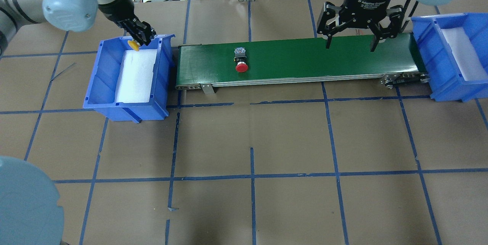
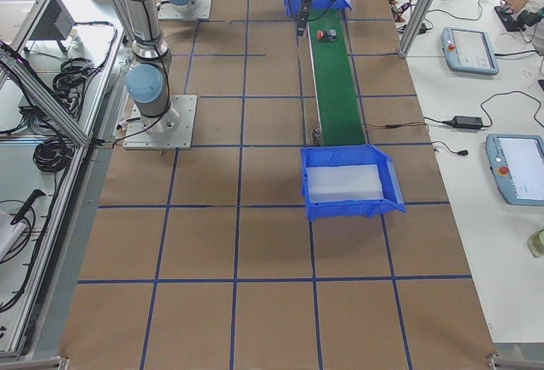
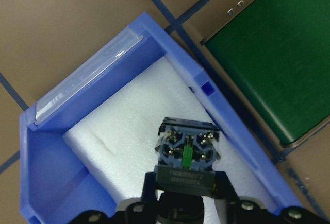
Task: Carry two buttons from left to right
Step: 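Grasp the yellow-capped button with the left gripper and lift it, then place the yellow button on the belt behind the red button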
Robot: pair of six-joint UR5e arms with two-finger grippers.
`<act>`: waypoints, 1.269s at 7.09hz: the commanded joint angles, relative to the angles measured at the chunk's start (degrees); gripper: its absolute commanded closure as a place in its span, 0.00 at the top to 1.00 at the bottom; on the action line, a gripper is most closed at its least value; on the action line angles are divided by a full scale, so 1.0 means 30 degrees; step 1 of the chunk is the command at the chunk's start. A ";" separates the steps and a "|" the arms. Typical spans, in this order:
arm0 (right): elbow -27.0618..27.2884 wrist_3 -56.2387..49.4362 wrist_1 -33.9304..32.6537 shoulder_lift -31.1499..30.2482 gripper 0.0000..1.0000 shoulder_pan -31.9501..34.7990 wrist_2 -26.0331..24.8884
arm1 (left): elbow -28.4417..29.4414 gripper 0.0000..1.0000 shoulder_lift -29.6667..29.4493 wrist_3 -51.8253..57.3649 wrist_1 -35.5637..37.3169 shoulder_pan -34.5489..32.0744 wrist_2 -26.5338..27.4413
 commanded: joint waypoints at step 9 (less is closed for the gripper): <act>0.0060 -0.0029 0.0000 -0.0029 1.00 -0.0030 0.0000 | -0.0257 1.00 -0.2417 -1.1428 0.2404 -0.2823 0.0185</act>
